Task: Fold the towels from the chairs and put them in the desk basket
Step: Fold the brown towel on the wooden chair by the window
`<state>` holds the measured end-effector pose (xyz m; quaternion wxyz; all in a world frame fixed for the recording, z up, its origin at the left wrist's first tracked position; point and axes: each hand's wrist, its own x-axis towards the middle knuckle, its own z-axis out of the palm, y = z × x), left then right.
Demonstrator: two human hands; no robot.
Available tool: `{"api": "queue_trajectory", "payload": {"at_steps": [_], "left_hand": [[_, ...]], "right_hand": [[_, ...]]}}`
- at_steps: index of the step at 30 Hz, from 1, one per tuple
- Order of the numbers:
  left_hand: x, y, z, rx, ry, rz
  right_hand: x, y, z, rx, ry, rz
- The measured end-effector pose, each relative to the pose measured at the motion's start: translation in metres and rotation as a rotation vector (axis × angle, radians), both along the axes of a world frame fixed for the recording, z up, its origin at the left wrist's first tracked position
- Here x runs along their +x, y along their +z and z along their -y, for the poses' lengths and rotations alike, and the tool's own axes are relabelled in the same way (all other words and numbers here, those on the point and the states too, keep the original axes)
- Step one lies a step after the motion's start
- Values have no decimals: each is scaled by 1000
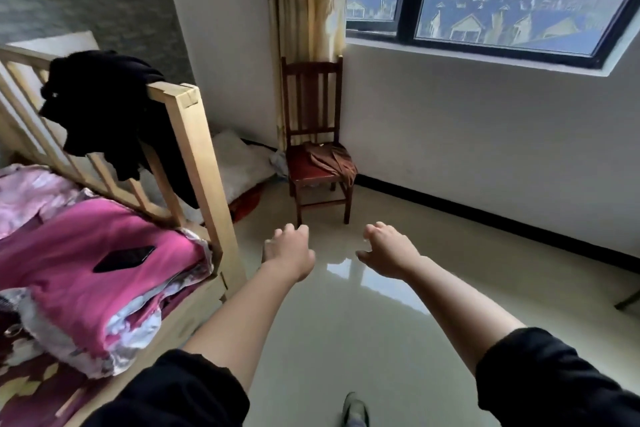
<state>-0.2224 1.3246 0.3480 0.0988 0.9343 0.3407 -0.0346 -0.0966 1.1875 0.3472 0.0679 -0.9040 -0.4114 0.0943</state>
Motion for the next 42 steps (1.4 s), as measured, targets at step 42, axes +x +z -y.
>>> {"api": "queue_trajectory", "payload": {"at_steps": [42], "left_hand": [[698,-160,-457,-423,332,31]], "right_hand": [[714,-145,-454,-227,-201,-411]]}}
